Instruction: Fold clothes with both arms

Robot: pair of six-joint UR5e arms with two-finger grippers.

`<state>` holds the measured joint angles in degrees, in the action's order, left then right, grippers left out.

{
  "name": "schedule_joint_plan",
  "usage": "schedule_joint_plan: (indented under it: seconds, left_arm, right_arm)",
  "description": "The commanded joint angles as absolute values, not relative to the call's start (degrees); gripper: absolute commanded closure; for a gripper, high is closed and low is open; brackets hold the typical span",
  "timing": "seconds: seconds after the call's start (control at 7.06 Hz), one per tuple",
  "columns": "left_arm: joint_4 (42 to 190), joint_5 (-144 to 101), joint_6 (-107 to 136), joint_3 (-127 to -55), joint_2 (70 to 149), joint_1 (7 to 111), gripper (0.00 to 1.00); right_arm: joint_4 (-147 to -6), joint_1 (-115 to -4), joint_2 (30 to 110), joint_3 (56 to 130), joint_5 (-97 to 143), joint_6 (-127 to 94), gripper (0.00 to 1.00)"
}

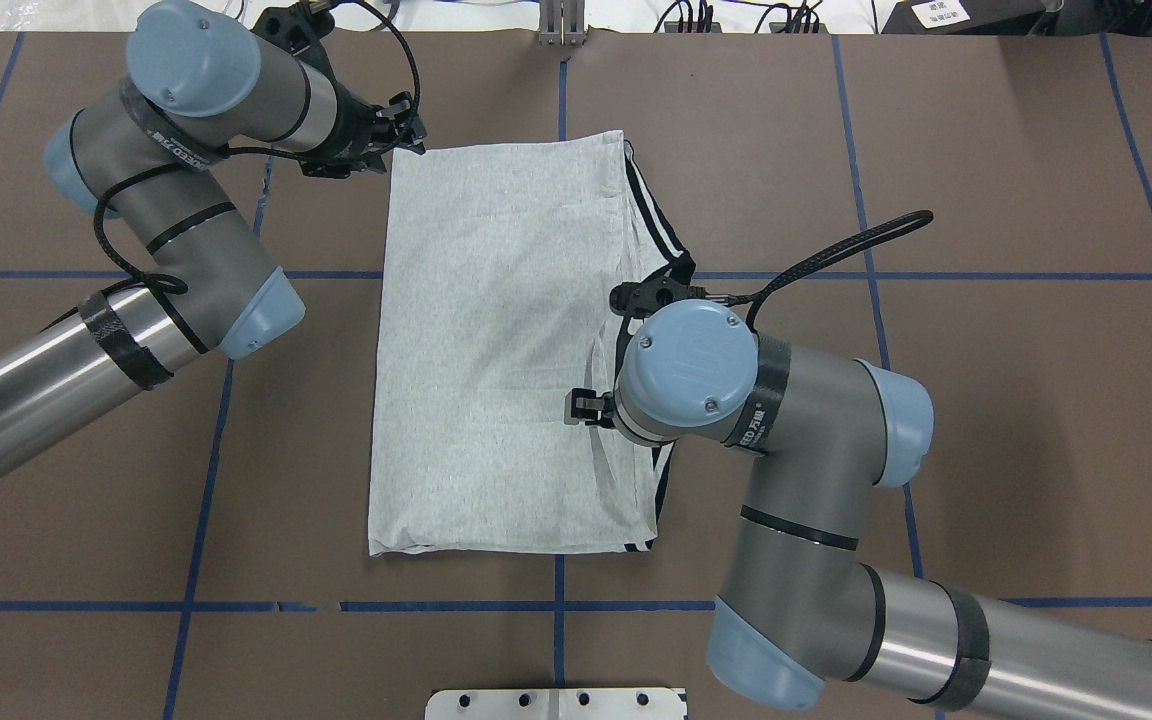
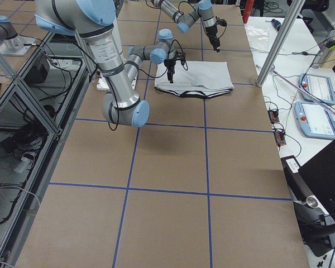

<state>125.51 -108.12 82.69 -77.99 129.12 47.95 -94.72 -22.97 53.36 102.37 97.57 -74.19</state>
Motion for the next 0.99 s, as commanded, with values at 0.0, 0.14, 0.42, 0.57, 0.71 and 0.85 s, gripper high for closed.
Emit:
schedule_joint_plan:
  seconds: [0.0, 0.14, 0.42, 0.57, 0.71, 0.85]
  left_arm:
    - [125.5, -108.0, 82.4, -78.5, 128.3, 48.1, 0.43]
    - [125.4, -108.0, 82.4, -78.6, 128.2, 48.1, 0.43]
    - [125.2, -108.0, 82.4, -78.9, 128.1, 48.7, 0.43]
    - [125.3, -108.0, 82.4, -79.0, 127.5, 48.8, 0.43]
    - [125.3, -108.0, 82.4, -79.1, 127.2, 48.9, 0.43]
    - [125.3, -108.0, 82.3, -79.2, 127.0, 48.9, 0.43]
  right_arm:
    - [-95.4, -21.9, 49.8, 95.4, 97.4, -65.8, 0.00]
    - [-95.4, -21.0, 50.4, 94.8, 97.5, -63.7, 0.00]
    - [-96.9, -20.7, 52.5, 95.0, 97.6, -61.4, 0.00]
    - [-99.3, -21.4, 54.7, 97.4, 97.6, -58.4, 0.00]
    - [-101.5, -22.1, 59.6, 103.5, 97.6, -55.8, 0.00]
    - [-101.8, -22.6, 61.7, 106.8, 97.6, -55.4, 0.00]
